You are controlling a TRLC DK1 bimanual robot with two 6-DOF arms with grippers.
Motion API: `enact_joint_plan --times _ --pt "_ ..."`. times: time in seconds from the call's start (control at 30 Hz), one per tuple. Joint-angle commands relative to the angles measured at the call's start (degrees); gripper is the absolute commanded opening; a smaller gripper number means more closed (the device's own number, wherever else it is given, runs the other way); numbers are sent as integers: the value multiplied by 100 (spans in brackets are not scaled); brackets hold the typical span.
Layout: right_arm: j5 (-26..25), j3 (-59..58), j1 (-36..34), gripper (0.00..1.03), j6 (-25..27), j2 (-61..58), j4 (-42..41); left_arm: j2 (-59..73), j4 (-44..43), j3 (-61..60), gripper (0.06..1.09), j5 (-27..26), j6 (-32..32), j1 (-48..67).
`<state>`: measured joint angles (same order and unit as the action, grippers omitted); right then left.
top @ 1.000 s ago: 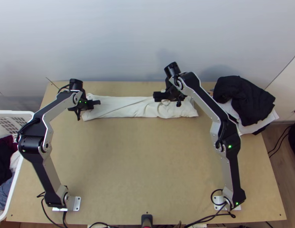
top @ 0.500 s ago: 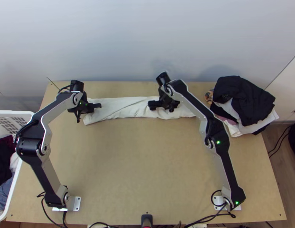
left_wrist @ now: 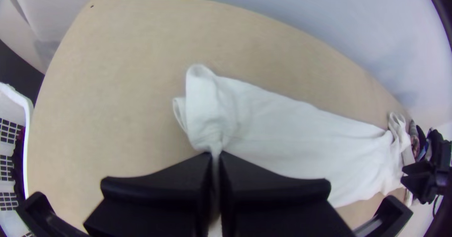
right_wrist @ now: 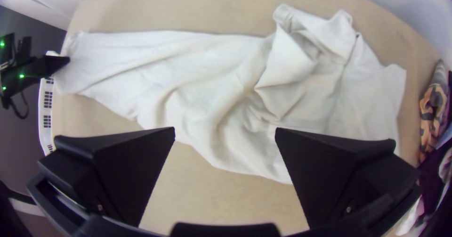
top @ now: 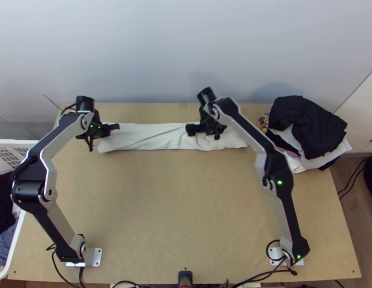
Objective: Fold the t-shirt
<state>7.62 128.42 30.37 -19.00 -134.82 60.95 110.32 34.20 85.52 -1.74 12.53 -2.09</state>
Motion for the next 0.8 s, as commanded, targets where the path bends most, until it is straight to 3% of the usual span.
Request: enact_joint_plan --times 0.0,0.47,0.77 --pt "205 16 -75 99 20 800 128 -134 43 -88 10 -2 -137 -424" --pt "293 -186 -383 99 11 2030 646 -354 17 -246 10 -600 -612 -1760" --pt "249 -581 -515 99 2 2452 655 -1127 -71 -9 10 -635 -234 -1136"
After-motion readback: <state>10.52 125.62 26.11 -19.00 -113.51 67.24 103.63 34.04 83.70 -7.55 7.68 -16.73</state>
